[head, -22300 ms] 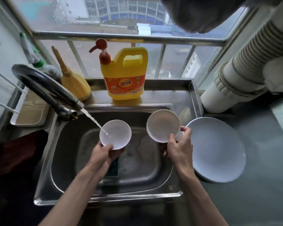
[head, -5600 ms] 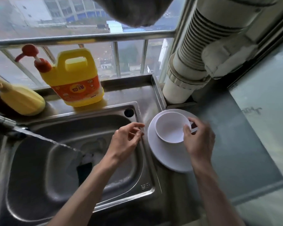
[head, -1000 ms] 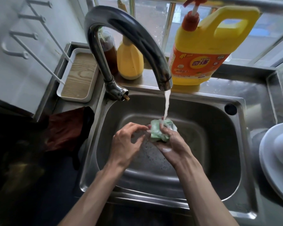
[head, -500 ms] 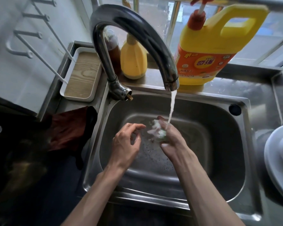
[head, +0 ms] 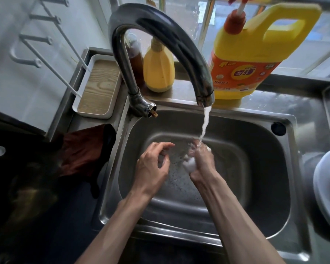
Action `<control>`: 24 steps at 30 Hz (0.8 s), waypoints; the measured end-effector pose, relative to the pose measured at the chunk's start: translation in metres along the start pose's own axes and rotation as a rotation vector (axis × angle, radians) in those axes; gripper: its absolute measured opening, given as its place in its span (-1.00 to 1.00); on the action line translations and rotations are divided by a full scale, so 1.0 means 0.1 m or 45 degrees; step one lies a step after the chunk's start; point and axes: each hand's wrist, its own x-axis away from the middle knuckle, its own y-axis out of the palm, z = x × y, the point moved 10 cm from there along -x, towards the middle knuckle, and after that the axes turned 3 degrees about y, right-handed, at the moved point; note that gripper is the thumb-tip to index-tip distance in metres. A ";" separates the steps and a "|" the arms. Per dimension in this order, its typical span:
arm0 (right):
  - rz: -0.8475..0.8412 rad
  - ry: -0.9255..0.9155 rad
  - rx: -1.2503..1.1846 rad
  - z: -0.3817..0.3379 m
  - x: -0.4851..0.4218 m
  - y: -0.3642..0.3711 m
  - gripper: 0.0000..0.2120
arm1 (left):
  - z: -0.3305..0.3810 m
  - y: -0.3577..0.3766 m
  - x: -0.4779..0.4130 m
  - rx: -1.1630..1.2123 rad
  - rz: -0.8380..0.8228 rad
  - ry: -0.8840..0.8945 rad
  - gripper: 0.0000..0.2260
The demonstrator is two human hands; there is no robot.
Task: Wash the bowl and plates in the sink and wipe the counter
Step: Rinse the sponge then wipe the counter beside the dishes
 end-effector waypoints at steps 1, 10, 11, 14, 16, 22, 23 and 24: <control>0.031 -0.033 0.015 -0.02 -0.01 -0.03 -0.86 | 0.00 0.00 0.00 -0.001 -0.001 -0.001 -0.70; -0.184 0.095 -0.057 0.10 -0.01 0.06 -0.76 | 0.03 0.01 0.00 0.011 -0.007 -0.002 -0.70; -0.278 0.157 -0.119 0.13 0.03 0.14 -0.73 | 0.04 0.00 -0.01 0.005 -0.002 0.000 -0.71; -0.409 0.190 -0.266 0.04 0.12 0.27 -0.69 | 0.02 -0.03 -0.01 0.014 0.011 -0.018 -0.72; -0.436 0.168 -0.293 -0.03 0.16 0.29 -0.69 | 0.01 -0.03 0.00 0.019 0.007 -0.028 -0.72; -0.530 0.203 -0.269 0.01 0.17 0.32 -0.67 | -0.02 -0.02 0.05 0.015 0.034 -0.055 -0.74; -0.522 0.183 -0.240 0.02 0.15 0.32 -0.68 | -0.03 -0.03 0.05 0.011 0.046 -0.064 -0.74; -0.503 0.154 -0.192 0.04 0.12 0.31 -0.67 | -0.05 -0.05 0.06 0.007 0.060 -0.072 -0.75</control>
